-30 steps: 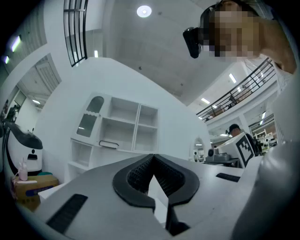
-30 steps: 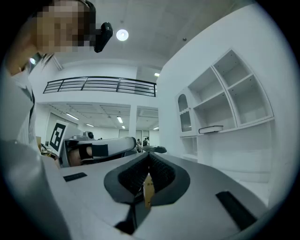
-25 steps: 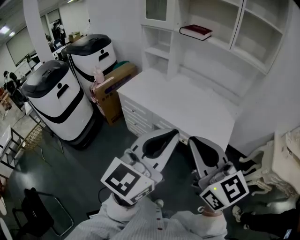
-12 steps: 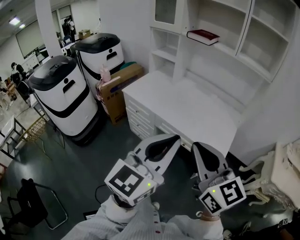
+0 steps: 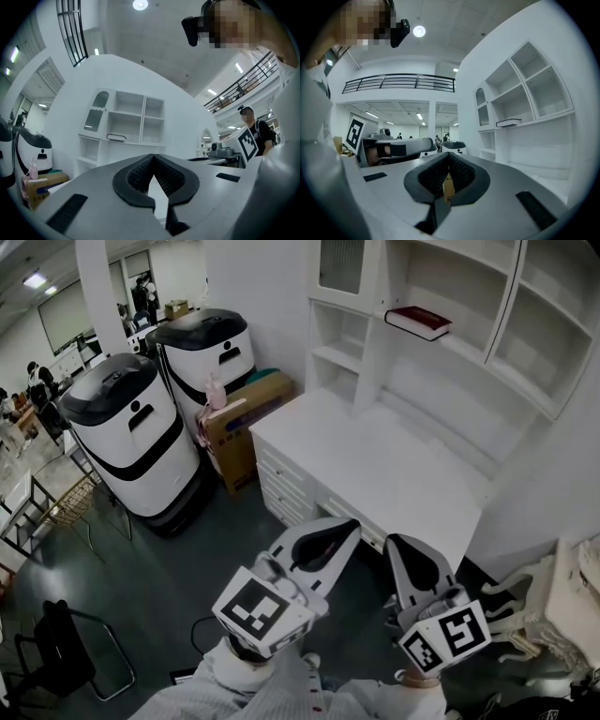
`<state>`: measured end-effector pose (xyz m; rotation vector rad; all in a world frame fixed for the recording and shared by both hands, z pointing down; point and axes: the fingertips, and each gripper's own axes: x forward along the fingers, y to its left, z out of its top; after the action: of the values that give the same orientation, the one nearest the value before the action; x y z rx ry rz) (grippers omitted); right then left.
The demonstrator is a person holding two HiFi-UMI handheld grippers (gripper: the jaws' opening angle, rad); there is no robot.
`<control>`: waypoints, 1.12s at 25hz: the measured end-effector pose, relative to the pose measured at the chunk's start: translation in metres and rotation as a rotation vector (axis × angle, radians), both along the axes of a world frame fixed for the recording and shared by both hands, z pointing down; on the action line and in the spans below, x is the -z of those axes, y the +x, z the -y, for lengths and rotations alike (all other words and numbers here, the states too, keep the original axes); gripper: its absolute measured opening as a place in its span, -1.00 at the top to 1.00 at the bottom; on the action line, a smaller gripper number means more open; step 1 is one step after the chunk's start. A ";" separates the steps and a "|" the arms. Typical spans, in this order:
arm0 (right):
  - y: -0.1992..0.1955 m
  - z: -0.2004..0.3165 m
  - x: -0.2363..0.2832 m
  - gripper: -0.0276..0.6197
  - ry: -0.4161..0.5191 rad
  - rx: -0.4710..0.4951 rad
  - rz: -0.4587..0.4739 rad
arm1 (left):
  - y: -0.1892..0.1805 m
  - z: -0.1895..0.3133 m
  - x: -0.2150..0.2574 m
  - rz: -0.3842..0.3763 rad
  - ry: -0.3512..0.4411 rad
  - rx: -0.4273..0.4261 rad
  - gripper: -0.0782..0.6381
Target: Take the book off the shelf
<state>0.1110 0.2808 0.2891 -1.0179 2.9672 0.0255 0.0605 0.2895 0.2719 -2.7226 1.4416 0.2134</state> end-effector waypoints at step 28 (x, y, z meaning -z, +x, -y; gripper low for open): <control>-0.119 0.235 0.006 0.87 0.021 -0.125 -0.030 | -0.133 0.238 0.012 0.016 0.011 -0.095 0.75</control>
<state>-0.0076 0.0454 0.2829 -1.2091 2.9183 0.0734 -0.0721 0.0512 0.2601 -2.7796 1.3046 0.2031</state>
